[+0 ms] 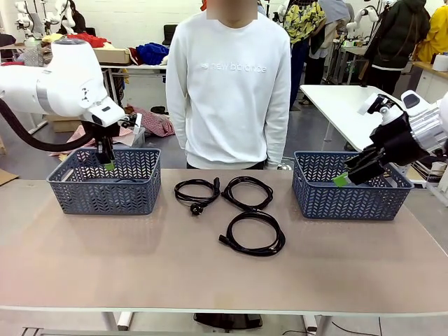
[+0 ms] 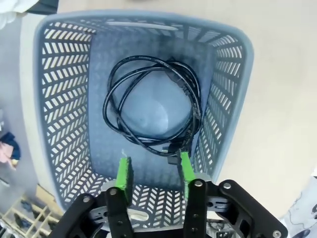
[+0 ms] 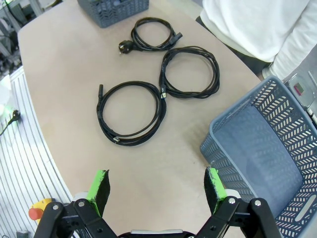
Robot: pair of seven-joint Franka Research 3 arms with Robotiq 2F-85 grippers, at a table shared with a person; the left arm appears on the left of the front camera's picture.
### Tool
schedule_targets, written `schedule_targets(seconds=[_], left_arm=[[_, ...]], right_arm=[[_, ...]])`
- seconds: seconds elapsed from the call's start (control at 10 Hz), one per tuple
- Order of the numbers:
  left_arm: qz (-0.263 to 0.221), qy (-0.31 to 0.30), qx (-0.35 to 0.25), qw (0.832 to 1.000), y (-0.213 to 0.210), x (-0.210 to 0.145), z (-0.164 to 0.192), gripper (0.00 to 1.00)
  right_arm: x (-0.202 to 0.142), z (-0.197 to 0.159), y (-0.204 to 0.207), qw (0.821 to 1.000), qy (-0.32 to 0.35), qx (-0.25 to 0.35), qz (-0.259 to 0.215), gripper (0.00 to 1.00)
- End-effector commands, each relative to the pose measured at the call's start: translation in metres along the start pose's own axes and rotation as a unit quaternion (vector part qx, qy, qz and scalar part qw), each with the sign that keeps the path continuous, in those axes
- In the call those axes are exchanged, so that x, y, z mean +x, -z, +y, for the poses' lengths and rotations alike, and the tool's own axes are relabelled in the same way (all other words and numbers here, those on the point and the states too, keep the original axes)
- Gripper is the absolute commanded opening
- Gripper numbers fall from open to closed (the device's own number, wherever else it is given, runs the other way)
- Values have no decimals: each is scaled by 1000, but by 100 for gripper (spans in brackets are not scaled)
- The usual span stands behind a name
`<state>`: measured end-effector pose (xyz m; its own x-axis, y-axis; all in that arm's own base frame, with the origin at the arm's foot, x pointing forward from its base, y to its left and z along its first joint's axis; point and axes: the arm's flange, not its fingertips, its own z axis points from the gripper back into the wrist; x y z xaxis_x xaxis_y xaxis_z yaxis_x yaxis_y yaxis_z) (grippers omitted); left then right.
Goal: Organize the cables according to human instructions.
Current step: Pick up a bundle of cables and place it in the basket indicated by the human.
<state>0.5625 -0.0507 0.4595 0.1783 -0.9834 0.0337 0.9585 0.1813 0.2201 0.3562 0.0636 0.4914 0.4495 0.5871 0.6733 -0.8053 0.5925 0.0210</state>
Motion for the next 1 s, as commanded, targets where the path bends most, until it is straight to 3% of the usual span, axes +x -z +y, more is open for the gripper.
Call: schedule_targets(seconds=[0.0, 0.1, 0.2, 0.3, 0.4, 0.9], left_arm=[[-17, 14, -19, 1000, -7, -3, 5, 72], [-21, 19, -31, 999, -11, -2, 4, 73], [-24, 24, -41, 999, -13, -3, 4, 91], [-24, 23, -45, 998, -15, -4, 5, 92], [-29, 22, -49, 998, -15, -6, 6, 100], [-40, 17, -64, 997, -16, -5, 5, 100]], right_arm=[[0, -2, 1, 1000, -5, 6, -7, 100], [0, -2, 1, 1000, -5, 6, -7, 100], [0, -2, 1, 1000, -5, 6, -7, 100], [0, -2, 1, 1000, -5, 6, -7, 100], [0, -2, 1, 1000, -5, 6, -7, 100], [0, -2, 1, 1000, -5, 6, -7, 100]])
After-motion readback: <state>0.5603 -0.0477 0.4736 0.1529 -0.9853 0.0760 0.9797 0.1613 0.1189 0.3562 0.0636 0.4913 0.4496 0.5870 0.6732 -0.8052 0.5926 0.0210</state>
